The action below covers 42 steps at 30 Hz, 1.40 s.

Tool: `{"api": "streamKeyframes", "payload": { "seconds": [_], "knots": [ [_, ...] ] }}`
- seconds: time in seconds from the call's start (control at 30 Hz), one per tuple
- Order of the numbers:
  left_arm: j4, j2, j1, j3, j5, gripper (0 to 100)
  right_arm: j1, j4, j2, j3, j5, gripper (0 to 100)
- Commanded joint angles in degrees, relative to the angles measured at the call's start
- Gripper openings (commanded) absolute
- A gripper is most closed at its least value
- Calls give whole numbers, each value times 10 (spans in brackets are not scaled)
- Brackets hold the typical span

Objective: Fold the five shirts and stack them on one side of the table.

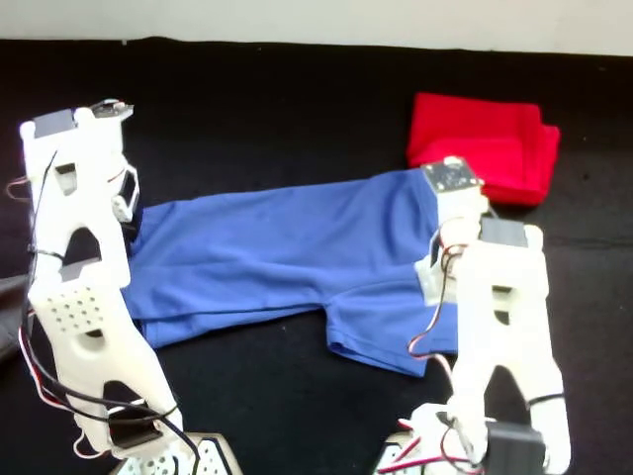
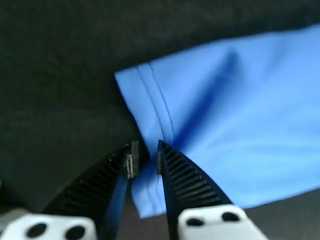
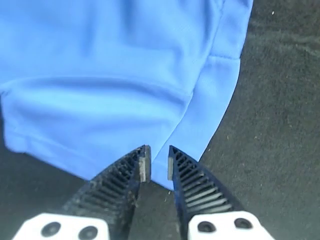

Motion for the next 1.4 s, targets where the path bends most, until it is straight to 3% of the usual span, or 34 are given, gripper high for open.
{"api": "streamKeyframes", "payload": {
  "seconds": [0.0,0.57,0.67,0.77,1.37],
  "knots": [
    [-19,6,3,-4,8,87,-8,25,-37,-15,7,77],
    [-69,33,20,-4,8,82,-9,27,-49,34,4,77],
    [-78,31,20,-5,8,2,-9,27,-48,34,4,77],
    [-87,29,17,-5,8,8,-9,27,-47,34,4,77],
    [-72,34,-58,-203,5,10,-9,27,-49,35,4,77]
  ]
}}
